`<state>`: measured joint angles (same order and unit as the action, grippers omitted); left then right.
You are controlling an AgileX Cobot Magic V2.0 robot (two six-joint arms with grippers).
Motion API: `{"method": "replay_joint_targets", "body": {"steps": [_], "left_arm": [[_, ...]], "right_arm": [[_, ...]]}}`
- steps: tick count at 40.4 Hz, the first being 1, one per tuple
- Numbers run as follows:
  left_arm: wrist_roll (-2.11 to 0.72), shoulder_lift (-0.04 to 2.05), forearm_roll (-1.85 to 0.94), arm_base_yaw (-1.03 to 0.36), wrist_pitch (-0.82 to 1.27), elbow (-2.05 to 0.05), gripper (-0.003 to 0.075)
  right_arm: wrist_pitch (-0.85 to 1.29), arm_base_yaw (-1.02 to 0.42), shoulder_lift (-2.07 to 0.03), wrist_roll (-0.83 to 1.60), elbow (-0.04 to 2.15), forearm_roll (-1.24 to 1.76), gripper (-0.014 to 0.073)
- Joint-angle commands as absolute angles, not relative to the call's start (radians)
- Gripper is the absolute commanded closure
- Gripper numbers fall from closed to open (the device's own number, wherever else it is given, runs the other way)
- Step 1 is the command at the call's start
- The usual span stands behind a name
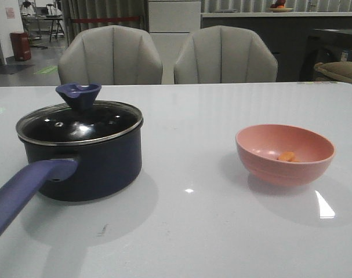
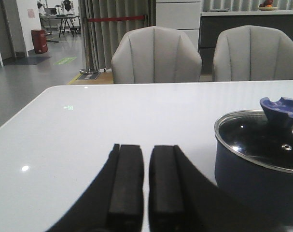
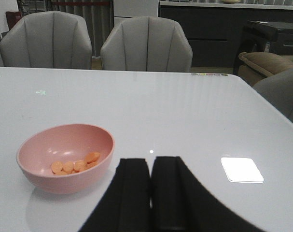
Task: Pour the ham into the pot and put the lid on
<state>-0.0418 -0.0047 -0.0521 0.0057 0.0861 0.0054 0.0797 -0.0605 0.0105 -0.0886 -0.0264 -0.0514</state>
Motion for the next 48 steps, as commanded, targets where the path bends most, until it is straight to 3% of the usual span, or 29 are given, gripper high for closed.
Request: {"method": "replay_joint_targets", "body": {"steps": [1, 17, 33, 48], "left_arm": [[-0.040, -0.024, -0.050, 0.001, 0.000, 0.026, 0.0587], [-0.040, -0.020, -0.071, 0.001, -0.394, -0.014, 0.0587], [-0.040, 0.173, -0.104, 0.001, 0.249, -0.417, 0.0587], [-0.040, 0.270, -0.107, 0.001, 0.271, -0.427, 0.0585]], "right_arm": [[0.000, -0.056, 0.030, -0.085, -0.021, -0.052, 0.0447], [0.000, -0.056, 0.030, -0.085, -0.021, -0.052, 0.0447], [0.000, -0.056, 0.030, -0.085, -0.021, -0.052, 0.0447], [0.000, -0.056, 0.030, -0.085, -0.021, -0.052, 0.0447]]}}
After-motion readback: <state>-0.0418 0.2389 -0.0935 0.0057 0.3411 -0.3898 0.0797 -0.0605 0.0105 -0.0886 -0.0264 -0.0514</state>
